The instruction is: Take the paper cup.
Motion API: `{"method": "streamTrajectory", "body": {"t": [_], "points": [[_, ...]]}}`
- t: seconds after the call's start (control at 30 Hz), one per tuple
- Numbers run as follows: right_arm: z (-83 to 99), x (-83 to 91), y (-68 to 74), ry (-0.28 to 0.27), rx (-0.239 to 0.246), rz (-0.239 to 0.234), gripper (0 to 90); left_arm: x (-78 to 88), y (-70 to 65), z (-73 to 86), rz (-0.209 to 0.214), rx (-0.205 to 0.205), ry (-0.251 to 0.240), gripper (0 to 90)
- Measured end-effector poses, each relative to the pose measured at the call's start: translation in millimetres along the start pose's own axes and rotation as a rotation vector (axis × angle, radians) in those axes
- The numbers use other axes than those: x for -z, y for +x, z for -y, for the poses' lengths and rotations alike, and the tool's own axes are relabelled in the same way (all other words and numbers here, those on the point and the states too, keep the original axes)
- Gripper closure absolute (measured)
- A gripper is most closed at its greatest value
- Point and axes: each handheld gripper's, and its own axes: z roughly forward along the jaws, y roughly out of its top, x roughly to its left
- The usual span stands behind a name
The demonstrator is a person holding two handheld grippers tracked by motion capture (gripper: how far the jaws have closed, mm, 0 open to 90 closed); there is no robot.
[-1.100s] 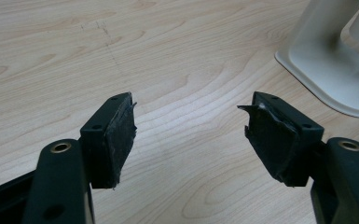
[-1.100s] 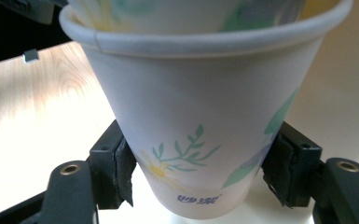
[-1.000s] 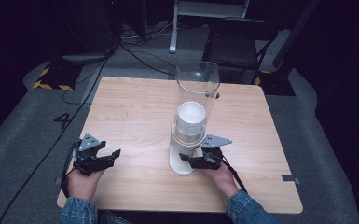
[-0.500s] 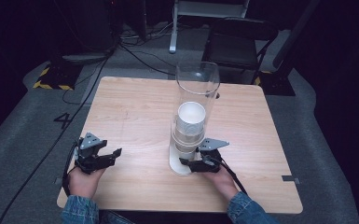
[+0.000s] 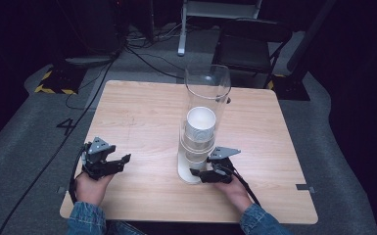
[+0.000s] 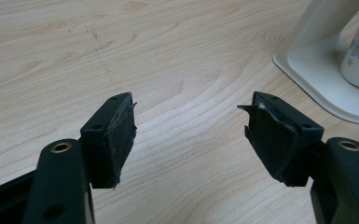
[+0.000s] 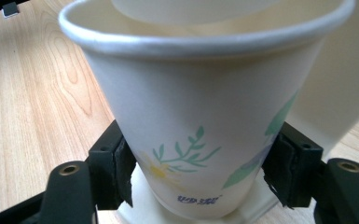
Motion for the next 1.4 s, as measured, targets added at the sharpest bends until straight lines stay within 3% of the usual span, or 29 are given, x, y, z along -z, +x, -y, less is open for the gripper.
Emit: {"method": "streamTrajectory", "body": {"t": [0.53,0.97,1.33,1.4], "points": [[11.9,24.5,-2.8,0.02,0.01,0.065,33.3,-20.3,-2.8,-13.5,0.04,-0.02,0.006,32.7],[21.4,49.0,-7.5,0.013,-0.011,0.113,33.3,-35.2,-4.6,-26.0,0.062,-0.034,0.01,32.9],[19.7,71.1,-14.0,-0.028,-0.017,0.141,33.3,-39.4,-6.3,-28.8,0.066,-0.045,0.012,32.9],[17.5,75.2,-18.1,-0.045,-0.03,0.149,33.3,-36.8,-6.9,-27.5,0.064,-0.029,0.003,31.8]]}}
